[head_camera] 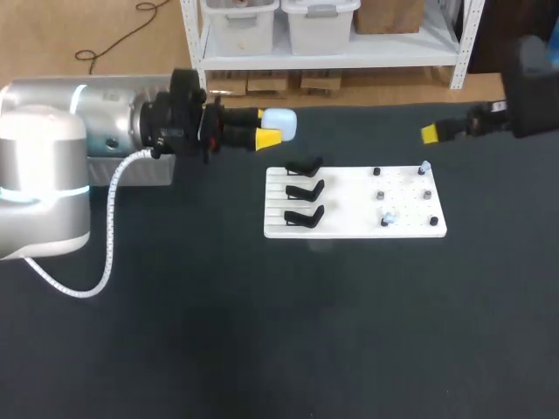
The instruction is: Pick up each earbud case from the left stands, insert the matching earbuds, close the lid, and place the case in the box.
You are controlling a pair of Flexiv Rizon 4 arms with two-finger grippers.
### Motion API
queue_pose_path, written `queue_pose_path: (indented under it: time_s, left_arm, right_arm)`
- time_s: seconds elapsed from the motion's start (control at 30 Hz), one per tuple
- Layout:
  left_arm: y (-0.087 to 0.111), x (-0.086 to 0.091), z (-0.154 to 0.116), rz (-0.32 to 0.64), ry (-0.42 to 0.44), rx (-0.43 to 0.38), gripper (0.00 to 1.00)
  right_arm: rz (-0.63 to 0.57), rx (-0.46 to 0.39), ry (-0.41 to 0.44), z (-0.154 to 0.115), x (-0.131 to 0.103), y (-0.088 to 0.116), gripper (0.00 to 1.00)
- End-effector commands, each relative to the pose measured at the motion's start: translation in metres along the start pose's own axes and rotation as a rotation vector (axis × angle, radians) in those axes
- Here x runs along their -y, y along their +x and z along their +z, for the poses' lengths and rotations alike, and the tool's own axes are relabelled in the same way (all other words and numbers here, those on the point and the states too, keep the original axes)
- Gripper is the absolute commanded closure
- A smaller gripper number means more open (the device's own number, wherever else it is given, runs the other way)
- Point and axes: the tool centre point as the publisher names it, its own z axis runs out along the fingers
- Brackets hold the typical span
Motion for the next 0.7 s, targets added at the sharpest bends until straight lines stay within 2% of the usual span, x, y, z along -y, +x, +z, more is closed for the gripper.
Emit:
queue_pose_path:
  time_s: [0.03, 0.3, 0.7]
  left_arm:
    - [0.002, 0.001, -0.001, 0.001, 0.002, 0.008, 1.00]
    - [0.006, -0.001, 0.001, 0.005, 0.015, 0.019, 1.00]
    - [0.015, 0.000, 0.003, 0.013, 0.031, 0.067, 1.00]
  right_arm:
    - [-0.018, -0.013, 0.043, -0.001, -0.030, -0.002, 0.00]
    - [-0.088, -0.074, 0.051, 0.013, -0.073, -0.008, 0.00]
    - [-0.141, -0.149, 0.017, 0.040, -0.113, -0.010, 0.00]
